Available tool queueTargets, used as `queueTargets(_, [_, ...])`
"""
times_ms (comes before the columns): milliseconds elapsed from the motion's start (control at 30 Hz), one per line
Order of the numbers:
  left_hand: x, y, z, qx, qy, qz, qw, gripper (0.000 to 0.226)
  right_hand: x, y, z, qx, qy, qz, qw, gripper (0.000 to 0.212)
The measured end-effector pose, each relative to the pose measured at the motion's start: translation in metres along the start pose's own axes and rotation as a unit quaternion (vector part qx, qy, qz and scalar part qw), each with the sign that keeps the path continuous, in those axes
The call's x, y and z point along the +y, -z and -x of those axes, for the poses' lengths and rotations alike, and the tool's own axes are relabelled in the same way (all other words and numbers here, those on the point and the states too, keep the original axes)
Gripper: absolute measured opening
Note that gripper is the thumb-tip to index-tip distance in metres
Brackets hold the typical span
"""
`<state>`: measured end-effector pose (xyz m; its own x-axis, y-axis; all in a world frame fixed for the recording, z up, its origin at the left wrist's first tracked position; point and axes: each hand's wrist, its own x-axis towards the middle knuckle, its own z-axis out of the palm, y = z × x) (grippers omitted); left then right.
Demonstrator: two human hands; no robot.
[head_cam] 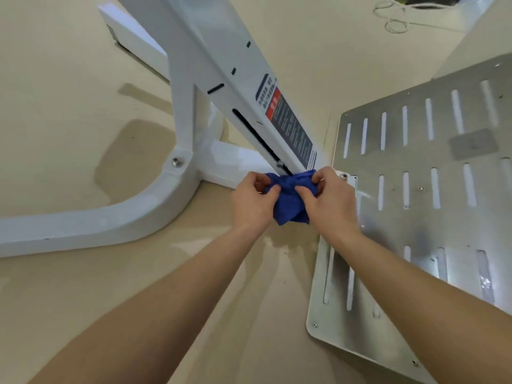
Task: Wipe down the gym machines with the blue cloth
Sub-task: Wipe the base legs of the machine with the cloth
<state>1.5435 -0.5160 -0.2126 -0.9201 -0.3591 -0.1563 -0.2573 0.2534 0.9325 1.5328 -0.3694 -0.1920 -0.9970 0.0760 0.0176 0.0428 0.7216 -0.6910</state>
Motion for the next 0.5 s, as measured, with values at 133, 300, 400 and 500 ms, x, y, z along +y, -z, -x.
queueTargets(133, [-0.017,-0.029,-0.007,-0.034,-0.004,-0.020,0.999,0.008,0.010,-0.002,-0.001,-0.027,-0.002,0.114,0.993,0.021])
queueTargets(300, [-0.036,-0.053,0.001,-0.085,-0.038,-0.104,0.990,0.016,0.045,0.006,0.002,-0.027,-0.070,0.270,0.960,0.025])
queueTargets(400, [-0.037,-0.071,0.008,-0.102,-0.036,-0.137,0.985,0.017,0.061,0.009,-0.001,-0.041,-0.093,0.336,0.936,0.023])
queueTargets(500, [-0.046,-0.064,0.004,-0.089,-0.018,-0.160,0.983,0.015,0.057,-0.005,0.000,-0.052,-0.101,0.338,0.934,0.024])
